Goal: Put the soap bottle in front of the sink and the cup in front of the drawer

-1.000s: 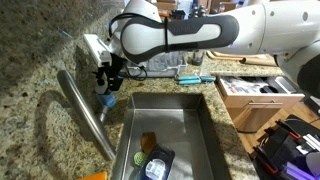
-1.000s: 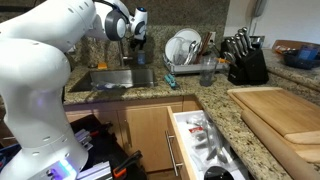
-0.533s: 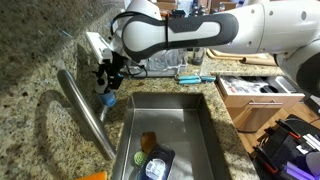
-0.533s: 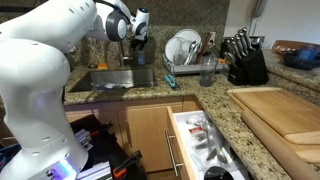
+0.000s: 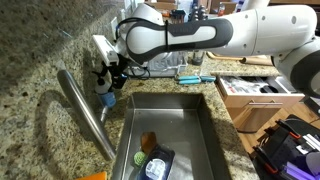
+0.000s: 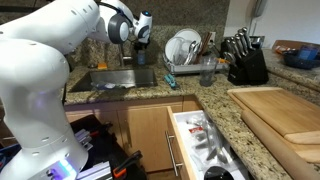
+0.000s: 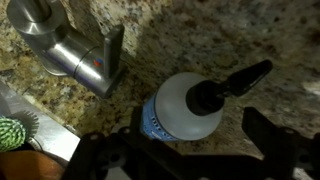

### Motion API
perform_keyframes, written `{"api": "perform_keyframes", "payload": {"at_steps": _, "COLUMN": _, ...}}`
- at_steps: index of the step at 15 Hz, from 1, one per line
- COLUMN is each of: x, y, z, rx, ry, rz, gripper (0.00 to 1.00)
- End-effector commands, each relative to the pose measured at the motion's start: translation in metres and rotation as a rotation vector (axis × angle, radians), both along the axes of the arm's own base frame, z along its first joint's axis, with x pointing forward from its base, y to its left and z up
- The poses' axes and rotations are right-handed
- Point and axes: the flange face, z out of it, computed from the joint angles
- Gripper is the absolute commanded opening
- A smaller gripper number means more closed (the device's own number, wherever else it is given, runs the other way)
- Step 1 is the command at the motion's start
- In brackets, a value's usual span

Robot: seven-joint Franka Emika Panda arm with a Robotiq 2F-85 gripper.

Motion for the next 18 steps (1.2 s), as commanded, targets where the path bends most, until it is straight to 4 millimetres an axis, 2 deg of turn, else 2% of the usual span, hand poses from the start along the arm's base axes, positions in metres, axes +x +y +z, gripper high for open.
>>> {"api": "perform_keyframes", "payload": {"at_steps": 1, "x": -0.001, "y": 0.002, "z": -0.002, "rx": -0.029, "ry": -0.019, "rz": -0.002, "gripper": 1.0}}
{"api": "perform_keyframes", "payload": {"at_steps": 7, "x": -0.015, "y": 0.022, "z": -0.029, "rx": -0.08, "ry": 0.001, "rz": 0.039, "gripper": 1.0}}
{"api": "perform_keyframes", "payload": {"at_steps": 8, "x": -0.012, "y": 0.017, "z": -0.025, "rx": -0.061, "ry": -0.003, "rz": 0.032, "gripper": 1.0}}
{"api": "perform_keyframes", "payload": {"at_steps": 11, "x": -0.017, "y": 0.023, "z": -0.032, "rx": -0.069, "ry": 0.0, "rz": 0.043, "gripper": 1.0}}
{"api": "perform_keyframes", "payload": {"at_steps": 14, "x": -0.016, "y": 0.023, "z": -0.031, "rx": -0.069, "ry": -0.002, "rz": 0.042, "gripper": 1.0}}
{"api": "perform_keyframes", "payload": {"at_steps": 18, "x": -0.016, "y": 0.022, "z": -0.033, "rx": 0.062, "ry": 0.072, "rz": 0.097, "gripper": 1.0}}
